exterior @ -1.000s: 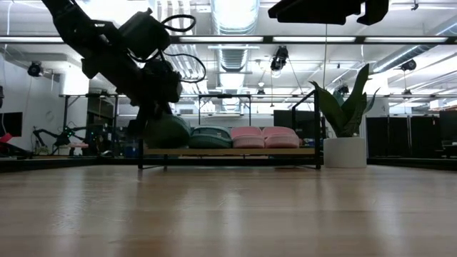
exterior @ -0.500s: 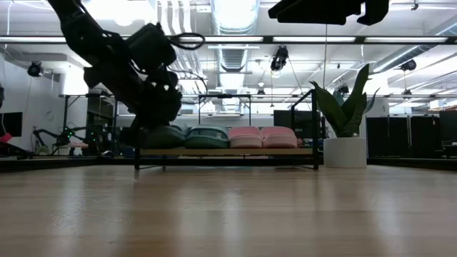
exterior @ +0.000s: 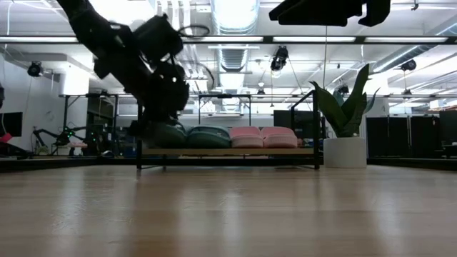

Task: Pick and place slides into the shelf
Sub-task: Put the green slipper on the shelf, then return to Home Position

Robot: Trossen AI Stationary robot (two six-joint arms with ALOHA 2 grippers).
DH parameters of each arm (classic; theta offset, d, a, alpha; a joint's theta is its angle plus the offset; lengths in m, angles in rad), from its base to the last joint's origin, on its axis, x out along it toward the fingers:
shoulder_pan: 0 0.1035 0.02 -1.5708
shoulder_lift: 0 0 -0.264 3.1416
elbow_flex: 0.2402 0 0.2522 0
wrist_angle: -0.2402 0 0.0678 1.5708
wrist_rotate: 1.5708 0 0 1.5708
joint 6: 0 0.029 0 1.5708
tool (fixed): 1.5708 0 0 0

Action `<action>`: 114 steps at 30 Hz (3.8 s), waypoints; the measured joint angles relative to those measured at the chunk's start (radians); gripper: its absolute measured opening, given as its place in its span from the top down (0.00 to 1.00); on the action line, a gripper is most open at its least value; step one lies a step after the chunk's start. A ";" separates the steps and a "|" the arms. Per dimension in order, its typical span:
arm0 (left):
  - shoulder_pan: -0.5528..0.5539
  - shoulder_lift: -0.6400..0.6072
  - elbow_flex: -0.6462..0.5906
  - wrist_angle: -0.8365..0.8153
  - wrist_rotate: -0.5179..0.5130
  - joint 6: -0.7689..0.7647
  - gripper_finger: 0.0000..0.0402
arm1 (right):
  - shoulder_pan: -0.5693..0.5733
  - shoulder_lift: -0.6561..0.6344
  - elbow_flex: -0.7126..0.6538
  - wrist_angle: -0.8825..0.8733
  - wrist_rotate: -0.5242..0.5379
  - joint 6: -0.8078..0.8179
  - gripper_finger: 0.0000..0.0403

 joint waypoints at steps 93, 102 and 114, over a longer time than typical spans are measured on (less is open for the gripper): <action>-0.194 -1.504 -0.585 -0.251 0.770 -0.781 1.00 | -0.297 0.123 -0.292 0.722 -0.459 0.405 0.91; -0.194 -1.505 -0.585 -0.275 0.770 -0.783 1.00 | -0.356 -0.146 -0.448 0.648 -0.362 0.349 0.98; -0.194 -1.503 -0.585 -0.276 0.753 -0.785 1.00 | -0.341 -0.685 -0.666 0.379 -0.281 0.367 0.98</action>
